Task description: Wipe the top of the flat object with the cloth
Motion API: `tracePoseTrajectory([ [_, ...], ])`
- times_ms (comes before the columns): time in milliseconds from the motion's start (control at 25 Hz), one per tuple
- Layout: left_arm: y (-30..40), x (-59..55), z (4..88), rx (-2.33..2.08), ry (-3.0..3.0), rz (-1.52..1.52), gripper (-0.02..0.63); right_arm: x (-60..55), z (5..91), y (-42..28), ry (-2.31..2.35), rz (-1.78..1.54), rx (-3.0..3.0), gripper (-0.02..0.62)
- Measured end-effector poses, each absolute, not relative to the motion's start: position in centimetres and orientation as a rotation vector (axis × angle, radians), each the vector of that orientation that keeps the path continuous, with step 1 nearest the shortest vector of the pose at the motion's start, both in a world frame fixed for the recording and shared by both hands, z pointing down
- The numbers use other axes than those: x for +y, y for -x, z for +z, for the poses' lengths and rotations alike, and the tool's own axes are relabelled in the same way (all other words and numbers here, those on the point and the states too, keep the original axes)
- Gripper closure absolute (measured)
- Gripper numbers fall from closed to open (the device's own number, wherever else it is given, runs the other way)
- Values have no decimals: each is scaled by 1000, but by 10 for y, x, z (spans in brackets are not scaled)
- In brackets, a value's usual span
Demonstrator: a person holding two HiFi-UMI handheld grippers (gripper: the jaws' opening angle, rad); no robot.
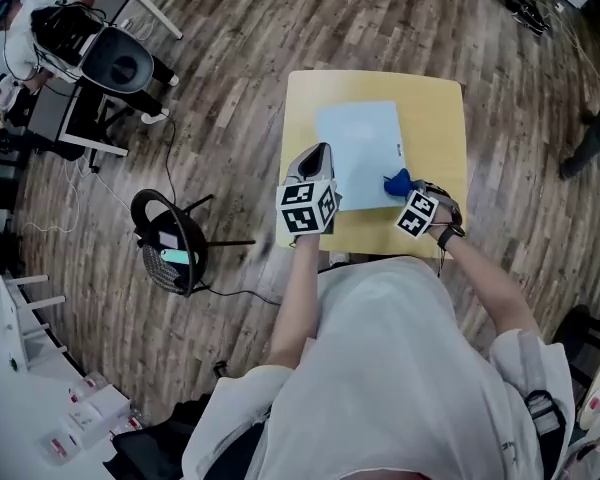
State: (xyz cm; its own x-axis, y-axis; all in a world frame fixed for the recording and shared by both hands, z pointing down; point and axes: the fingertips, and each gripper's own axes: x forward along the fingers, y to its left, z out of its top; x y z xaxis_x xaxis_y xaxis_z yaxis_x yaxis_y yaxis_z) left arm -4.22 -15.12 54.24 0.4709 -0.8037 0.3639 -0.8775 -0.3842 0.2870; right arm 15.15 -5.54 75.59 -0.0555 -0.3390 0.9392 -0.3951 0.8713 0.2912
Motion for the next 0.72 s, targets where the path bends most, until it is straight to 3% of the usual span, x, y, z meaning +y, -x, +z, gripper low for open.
tracePoseTrajectory([
  [400, 46, -147, 542, -1444, -2266, 286, 595, -53, 747, -154, -572, 61, -1686, 529],
  [720, 124, -126, 542, -1616, -2111, 235, 595, -51, 725, -49, -403, -50, -1834, 529],
])
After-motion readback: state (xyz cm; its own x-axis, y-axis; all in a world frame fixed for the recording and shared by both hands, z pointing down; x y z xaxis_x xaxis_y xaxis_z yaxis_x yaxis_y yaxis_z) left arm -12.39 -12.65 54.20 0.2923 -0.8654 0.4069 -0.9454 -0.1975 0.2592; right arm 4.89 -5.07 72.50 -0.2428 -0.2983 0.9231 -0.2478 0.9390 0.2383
